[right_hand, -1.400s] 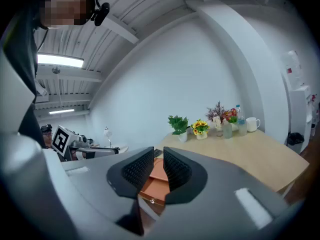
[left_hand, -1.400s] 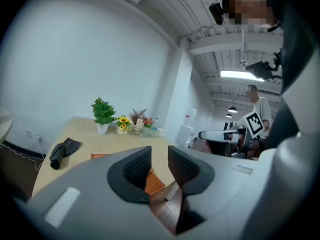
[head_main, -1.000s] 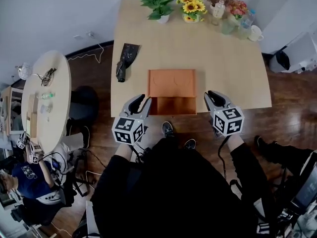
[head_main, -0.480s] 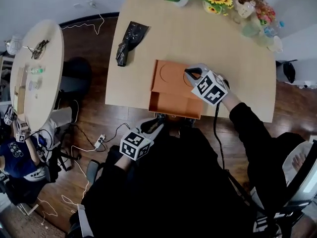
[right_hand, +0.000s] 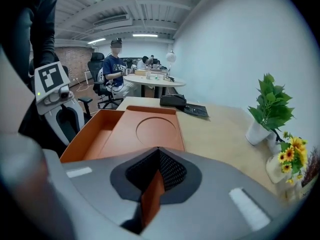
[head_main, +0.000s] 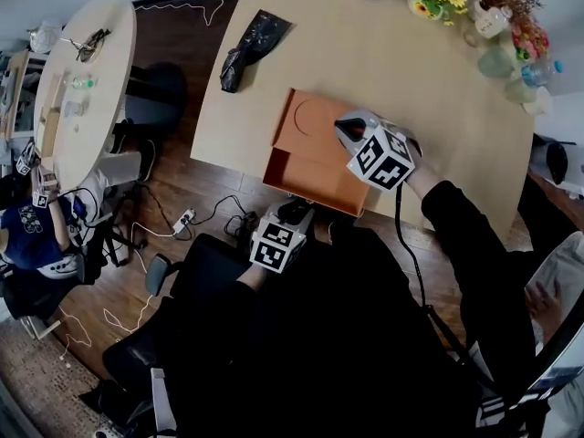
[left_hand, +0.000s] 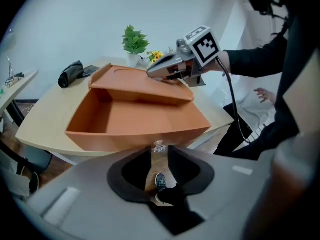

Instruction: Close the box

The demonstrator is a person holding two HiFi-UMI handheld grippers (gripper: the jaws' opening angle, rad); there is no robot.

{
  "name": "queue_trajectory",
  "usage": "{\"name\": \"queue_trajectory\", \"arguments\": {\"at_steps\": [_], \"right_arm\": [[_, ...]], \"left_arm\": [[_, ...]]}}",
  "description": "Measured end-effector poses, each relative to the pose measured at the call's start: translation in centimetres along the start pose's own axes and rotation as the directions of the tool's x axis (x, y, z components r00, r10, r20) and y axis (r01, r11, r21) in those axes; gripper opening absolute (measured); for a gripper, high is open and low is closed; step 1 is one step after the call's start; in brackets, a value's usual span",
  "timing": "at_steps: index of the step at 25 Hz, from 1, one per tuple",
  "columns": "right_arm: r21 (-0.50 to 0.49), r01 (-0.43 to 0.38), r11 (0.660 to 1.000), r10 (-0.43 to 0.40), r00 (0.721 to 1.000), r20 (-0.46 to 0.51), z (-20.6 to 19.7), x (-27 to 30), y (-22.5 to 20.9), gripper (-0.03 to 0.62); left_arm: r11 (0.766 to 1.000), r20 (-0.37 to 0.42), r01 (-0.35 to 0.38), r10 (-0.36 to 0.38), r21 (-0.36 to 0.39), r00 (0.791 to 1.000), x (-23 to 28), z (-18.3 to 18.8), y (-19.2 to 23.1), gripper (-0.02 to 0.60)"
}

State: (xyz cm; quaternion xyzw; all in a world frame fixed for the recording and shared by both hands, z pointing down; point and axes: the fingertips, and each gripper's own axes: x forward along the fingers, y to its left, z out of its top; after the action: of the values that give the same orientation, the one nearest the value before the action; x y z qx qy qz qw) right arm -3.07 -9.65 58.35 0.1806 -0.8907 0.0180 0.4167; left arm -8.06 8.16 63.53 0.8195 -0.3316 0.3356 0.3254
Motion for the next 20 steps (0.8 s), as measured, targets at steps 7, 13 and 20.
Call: {"name": "queue_trajectory", "arguments": {"at_steps": [7,13,20], "right_arm": [[-0.022,-0.002,1.000,0.003,1.000,0.027,0.2,0.1,0.0,0.000],[-0.015,-0.012,1.000,0.012,1.000,0.024,0.1,0.1,0.2,0.000],[-0.017,-0.009,1.000,0.009,1.000,0.023,0.1,0.2,0.3,0.000]], "left_arm": [[0.992,0.015,-0.122,0.123,-0.040,0.992,1.1,1.1,0.7,0.049],[0.989,0.015,-0.142,0.143,-0.038,0.990,2.6,3.4,1.3,0.048],[0.989,0.020,-0.150,0.150,-0.012,0.988,4.7,6.4,2.6,0.048]]}}
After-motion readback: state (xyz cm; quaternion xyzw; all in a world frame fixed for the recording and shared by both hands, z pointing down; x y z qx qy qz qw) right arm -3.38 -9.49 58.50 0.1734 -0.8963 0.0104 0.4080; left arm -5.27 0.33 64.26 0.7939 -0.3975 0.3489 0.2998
